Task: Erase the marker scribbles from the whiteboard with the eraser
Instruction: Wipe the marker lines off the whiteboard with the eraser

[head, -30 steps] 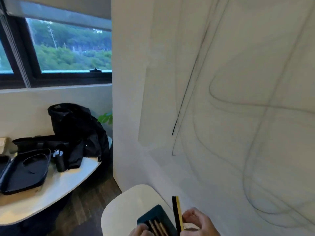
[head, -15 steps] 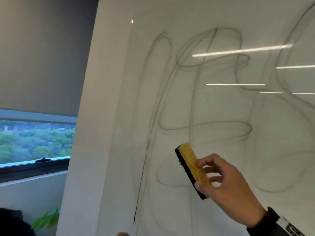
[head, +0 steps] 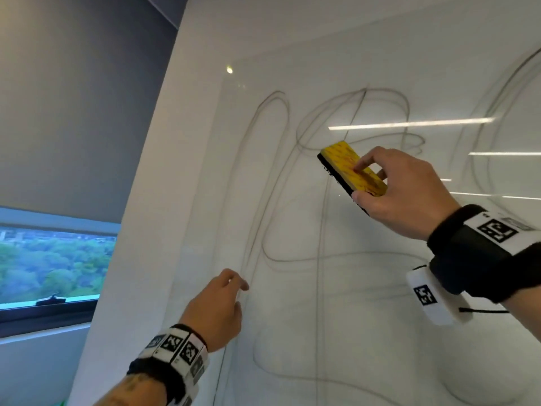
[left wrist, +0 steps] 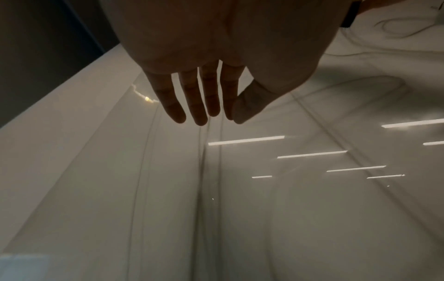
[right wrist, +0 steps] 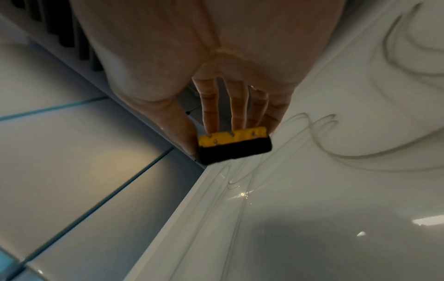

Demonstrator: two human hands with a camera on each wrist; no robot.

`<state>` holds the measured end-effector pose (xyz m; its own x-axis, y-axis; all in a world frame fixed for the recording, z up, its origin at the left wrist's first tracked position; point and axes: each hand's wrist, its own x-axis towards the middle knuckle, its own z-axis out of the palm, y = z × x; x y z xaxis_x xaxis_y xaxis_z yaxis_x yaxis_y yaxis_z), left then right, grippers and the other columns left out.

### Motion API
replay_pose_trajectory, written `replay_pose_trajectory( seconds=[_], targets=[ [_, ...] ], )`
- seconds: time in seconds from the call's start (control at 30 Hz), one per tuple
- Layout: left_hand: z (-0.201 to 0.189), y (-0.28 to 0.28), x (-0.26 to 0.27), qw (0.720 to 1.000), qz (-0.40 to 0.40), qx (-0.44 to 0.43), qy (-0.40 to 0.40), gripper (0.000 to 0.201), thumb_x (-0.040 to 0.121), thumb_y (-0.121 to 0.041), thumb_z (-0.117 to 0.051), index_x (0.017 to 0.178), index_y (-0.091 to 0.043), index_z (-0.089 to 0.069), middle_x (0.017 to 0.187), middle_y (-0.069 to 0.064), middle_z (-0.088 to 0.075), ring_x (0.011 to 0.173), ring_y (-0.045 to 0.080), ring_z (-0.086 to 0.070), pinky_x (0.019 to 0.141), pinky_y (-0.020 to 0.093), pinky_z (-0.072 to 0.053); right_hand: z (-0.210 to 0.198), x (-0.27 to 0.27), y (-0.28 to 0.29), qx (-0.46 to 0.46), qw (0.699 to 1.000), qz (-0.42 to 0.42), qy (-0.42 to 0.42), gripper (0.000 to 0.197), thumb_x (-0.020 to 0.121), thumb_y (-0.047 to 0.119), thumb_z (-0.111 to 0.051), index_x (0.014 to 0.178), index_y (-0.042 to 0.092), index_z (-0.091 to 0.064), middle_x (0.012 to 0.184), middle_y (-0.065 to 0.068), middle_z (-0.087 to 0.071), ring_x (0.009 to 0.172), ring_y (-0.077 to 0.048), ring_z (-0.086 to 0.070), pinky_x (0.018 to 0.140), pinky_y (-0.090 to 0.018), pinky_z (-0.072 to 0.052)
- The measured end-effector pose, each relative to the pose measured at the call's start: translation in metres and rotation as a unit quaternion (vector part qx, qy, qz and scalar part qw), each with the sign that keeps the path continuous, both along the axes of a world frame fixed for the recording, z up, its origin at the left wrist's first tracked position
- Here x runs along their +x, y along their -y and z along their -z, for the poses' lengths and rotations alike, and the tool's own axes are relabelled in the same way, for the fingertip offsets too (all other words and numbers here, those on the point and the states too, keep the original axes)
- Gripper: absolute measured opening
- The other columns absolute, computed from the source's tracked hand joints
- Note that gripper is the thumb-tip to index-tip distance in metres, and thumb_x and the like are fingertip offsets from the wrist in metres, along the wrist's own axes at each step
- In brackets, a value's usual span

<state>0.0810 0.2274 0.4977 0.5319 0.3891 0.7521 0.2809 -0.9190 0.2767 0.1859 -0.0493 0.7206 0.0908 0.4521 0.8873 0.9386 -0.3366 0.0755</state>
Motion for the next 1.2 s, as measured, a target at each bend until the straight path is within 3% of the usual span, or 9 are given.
replay_pose_trajectory(
  seconds=[0.1, 0.23, 0.33, 0.47, 0.57, 0.77, 0.9, 1.03, 1.2],
  targets=[
    [-0.040, -0.019, 0.005, 1.000, -0.029, 0.008, 0.006, 0.037, 0.093, -0.022, -0.053, 0.129, -0.029, -0.048, 0.134, -0.019, -0.036, 0.092, 0.003, -0.047, 0.071, 0.021, -0.045, -0.015, 0.002, -0.038, -0.039, 0.999, 0.018, 0.025, 0.037, 0.083, 0.035, -0.071, 0.117, 0.033, -0.055, 0.113, 0.000, -0.058, 0.100, -0.026, -0.055, 0.083, -0.036, -0.043],
    [-0.068, -0.046, 0.017, 0.999, -0.024, 0.027, 0.034, 0.059, 0.093, -0.019, -0.052, 0.148, -0.028, -0.034, 0.157, -0.018, -0.019, 0.131, 0.008, -0.041, 0.093, 0.027, -0.049, -0.035, 0.000, -0.093, -0.074, 0.994, 0.058, 0.049, 0.043, 0.088, 0.027, -0.066, 0.129, 0.028, -0.054, 0.129, -0.002, -0.055, 0.115, -0.030, -0.053, 0.092, -0.039, -0.045],
    [-0.065, -0.063, 0.026, 0.999, 0.021, 0.023, 0.026, 0.080, 0.090, -0.012, -0.051, 0.159, -0.029, -0.013, 0.164, -0.018, 0.001, 0.148, 0.007, -0.022, 0.113, 0.027, -0.036, -0.065, -0.003, -0.131, -0.033, 0.991, 0.106, 0.075, 0.044, 0.090, 0.019, -0.061, 0.133, 0.020, -0.056, 0.141, -0.006, -0.051, 0.120, -0.037, -0.051, 0.101, -0.042, -0.040],
    [-0.048, -0.074, 0.030, 0.997, 0.036, 0.064, 0.001, 0.096, 0.088, -0.010, -0.051, 0.158, -0.031, 0.011, 0.162, -0.019, 0.021, 0.150, 0.004, -0.006, 0.118, 0.022, -0.024, -0.129, 0.001, -0.167, 0.044, 0.978, 0.182, 0.087, 0.021, 0.087, 0.018, -0.061, 0.106, 0.009, -0.064, 0.124, -0.017, -0.058, 0.111, -0.039, -0.057, 0.103, -0.045, -0.039],
    [-0.044, -0.087, 0.030, 0.995, 0.035, 0.093, -0.030, 0.102, 0.087, -0.015, -0.054, 0.155, -0.031, 0.020, 0.158, -0.017, 0.031, 0.150, 0.003, 0.007, 0.124, 0.028, -0.006, -0.154, 0.003, -0.194, 0.039, 0.961, 0.255, 0.097, 0.022, 0.091, 0.018, -0.062, 0.110, 0.007, -0.064, 0.126, -0.019, -0.056, 0.114, -0.039, -0.055, 0.107, -0.045, -0.038],
    [-0.048, -0.097, 0.030, 0.992, 0.042, 0.116, -0.030, 0.101, 0.086, -0.019, -0.054, 0.156, -0.029, 0.018, 0.161, -0.015, 0.026, 0.151, 0.007, 0.001, 0.124, 0.031, 0.002, -0.098, 0.001, -0.259, -0.085, 0.953, 0.220, 0.189, 0.039, 0.093, 0.023, -0.062, 0.132, 0.018, -0.060, 0.144, -0.006, -0.043, 0.121, -0.038, -0.049, 0.115, -0.040, -0.025],
    [-0.050, -0.096, 0.032, 0.991, 0.052, 0.113, -0.039, 0.102, 0.086, -0.019, -0.054, 0.156, -0.025, 0.019, 0.161, -0.010, 0.029, 0.152, 0.010, 0.005, 0.124, 0.033, 0.004, -0.160, 0.002, -0.232, -0.040, 0.955, 0.261, 0.132, 0.050, 0.086, 0.020, -0.069, 0.135, 0.024, -0.064, 0.153, -0.005, -0.047, 0.135, -0.038, -0.048, 0.119, -0.041, -0.027],
    [-0.051, -0.095, 0.033, 0.991, 0.056, 0.111, -0.047, 0.100, 0.086, -0.018, -0.050, 0.155, -0.022, 0.022, 0.159, -0.006, 0.033, 0.152, 0.014, 0.010, 0.121, 0.032, 0.010, -0.202, -0.001, -0.234, 0.073, 0.950, 0.288, 0.093, 0.037, 0.083, 0.013, -0.067, 0.121, 0.012, -0.068, 0.130, -0.018, -0.061, 0.117, -0.043, -0.060, 0.104, -0.046, -0.049],
    [-0.050, -0.098, 0.033, 0.991, 0.064, 0.108, -0.038, 0.098, 0.088, -0.018, -0.051, 0.155, -0.024, 0.021, 0.159, -0.008, 0.032, 0.152, 0.013, 0.008, 0.119, 0.030, 0.012, -0.139, -0.009, -0.305, -0.099, 0.955, 0.239, 0.147, 0.052, 0.083, 0.023, -0.067, 0.135, 0.022, -0.060, 0.139, -0.009, -0.054, 0.119, -0.043, -0.056, 0.107, -0.046, -0.045]
  ],
)
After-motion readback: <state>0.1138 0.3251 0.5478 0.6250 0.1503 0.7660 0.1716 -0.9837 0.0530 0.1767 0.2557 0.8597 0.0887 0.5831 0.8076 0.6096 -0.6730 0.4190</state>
